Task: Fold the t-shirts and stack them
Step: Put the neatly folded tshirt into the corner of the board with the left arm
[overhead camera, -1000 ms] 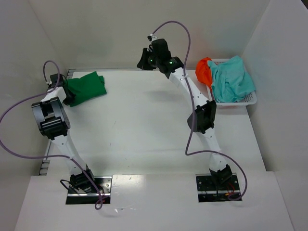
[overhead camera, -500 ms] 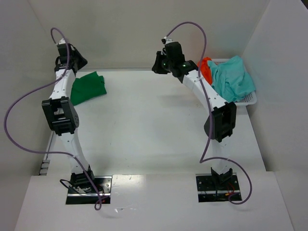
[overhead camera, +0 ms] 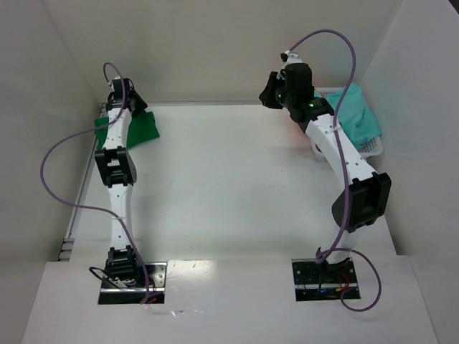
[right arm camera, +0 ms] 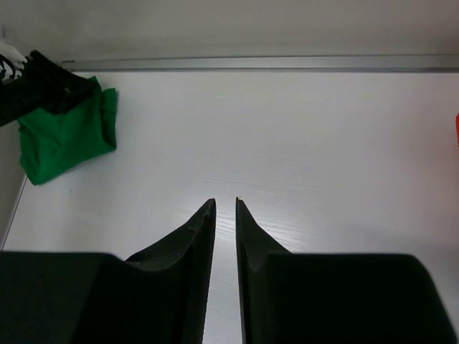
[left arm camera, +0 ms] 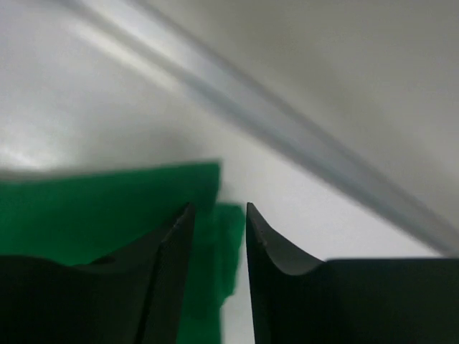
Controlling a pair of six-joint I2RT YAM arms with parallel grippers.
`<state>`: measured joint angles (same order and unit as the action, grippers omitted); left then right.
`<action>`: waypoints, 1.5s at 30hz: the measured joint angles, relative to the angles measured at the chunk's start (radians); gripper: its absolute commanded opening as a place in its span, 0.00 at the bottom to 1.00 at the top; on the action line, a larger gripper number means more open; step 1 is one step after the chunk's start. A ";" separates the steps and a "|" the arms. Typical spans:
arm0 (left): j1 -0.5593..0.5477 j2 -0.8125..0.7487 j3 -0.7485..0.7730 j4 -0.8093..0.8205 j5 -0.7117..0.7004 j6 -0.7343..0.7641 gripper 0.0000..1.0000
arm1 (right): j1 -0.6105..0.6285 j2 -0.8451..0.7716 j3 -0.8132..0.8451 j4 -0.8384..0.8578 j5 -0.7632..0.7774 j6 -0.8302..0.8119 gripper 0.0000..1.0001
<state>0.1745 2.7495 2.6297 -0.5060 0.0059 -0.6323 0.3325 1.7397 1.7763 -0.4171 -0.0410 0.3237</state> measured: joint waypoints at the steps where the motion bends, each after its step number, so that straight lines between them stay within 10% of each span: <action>1: -0.002 0.060 0.126 -0.028 -0.001 0.001 0.44 | -0.002 -0.012 -0.011 0.007 0.000 -0.001 0.23; 8: -0.014 0.182 0.444 -0.102 0.053 -0.008 0.46 | -0.001 -0.031 -0.058 0.020 0.001 -0.004 0.24; 29: -0.058 0.134 0.475 -0.332 -0.176 0.115 0.52 | -0.001 -0.054 -0.130 0.065 -0.027 0.001 0.24; 45: -0.049 0.229 0.477 -0.329 -0.027 0.135 0.51 | -0.001 -0.058 -0.148 0.066 -0.045 0.005 0.25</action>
<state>0.1253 2.9784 3.1069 -0.8349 -0.0208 -0.4969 0.3313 1.6814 1.6279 -0.3515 -0.0864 0.3286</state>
